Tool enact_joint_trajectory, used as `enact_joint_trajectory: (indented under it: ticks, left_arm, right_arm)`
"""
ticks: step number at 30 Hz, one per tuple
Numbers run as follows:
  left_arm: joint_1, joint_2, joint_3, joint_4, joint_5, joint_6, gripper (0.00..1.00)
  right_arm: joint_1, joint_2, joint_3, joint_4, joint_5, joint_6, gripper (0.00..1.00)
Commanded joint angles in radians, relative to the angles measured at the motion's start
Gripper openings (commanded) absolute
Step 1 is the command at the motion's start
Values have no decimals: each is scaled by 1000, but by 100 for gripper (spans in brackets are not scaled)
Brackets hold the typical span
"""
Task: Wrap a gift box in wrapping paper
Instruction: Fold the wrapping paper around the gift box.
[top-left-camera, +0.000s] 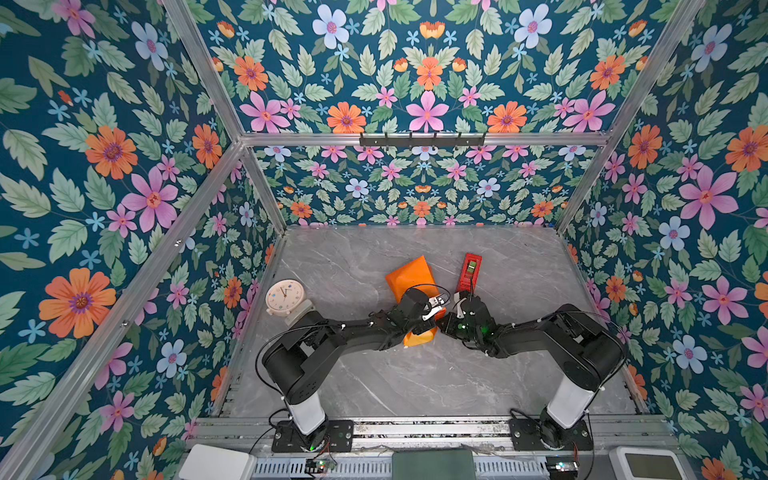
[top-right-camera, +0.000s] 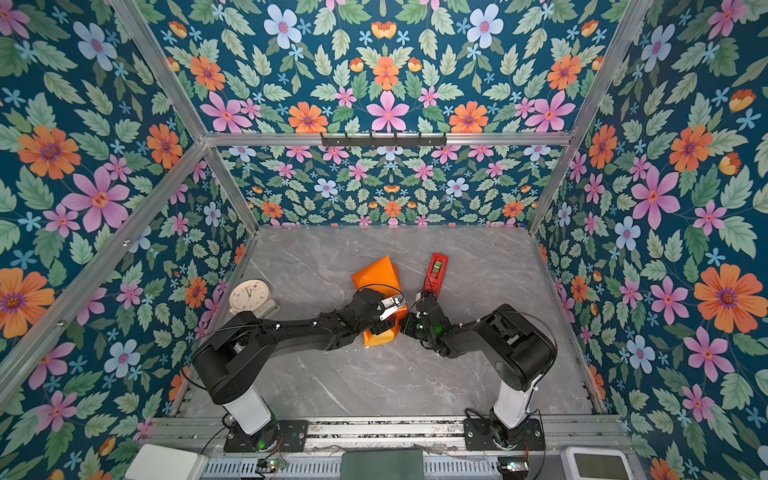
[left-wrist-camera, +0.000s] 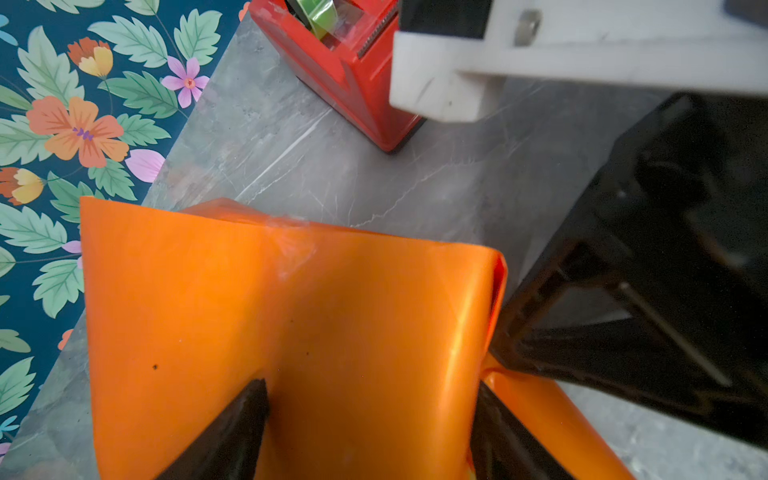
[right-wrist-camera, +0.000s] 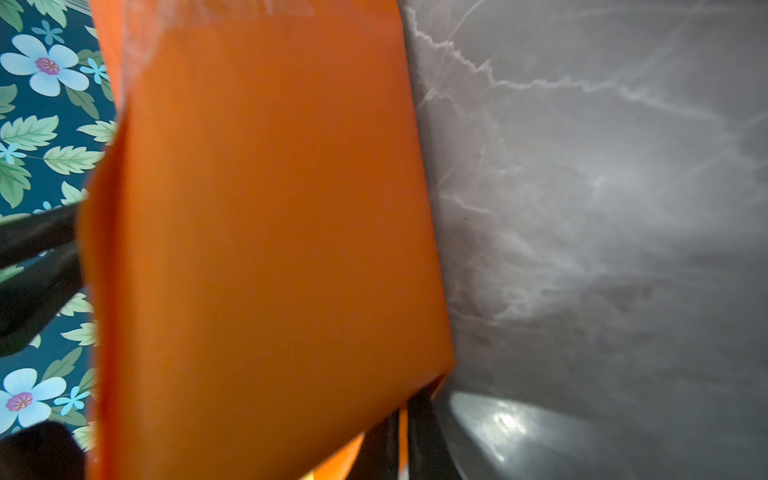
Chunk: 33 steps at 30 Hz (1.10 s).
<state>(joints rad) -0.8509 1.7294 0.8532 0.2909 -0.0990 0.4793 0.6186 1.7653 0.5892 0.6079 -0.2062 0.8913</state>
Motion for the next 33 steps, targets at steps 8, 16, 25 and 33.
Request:
enact_joint_trajectory:
  ticks: [8,16,25,33]
  left_arm:
    - [-2,13,-8,-150,26,-11,75]
    - [-2,6,-15,-145,32,-12,77]
    - [-2,3,-20,-138,41,-13,78]
    - [-2,-2,-23,-137,53,-16,78]
  right_arm:
    - [44,7,-31,-77,-4,56,10]
    - [80,10,-51,-69,7,82,9]
    - [98,5,-51,-74,19,81,9]
    - [53,-11,5,-102,26,41,9]
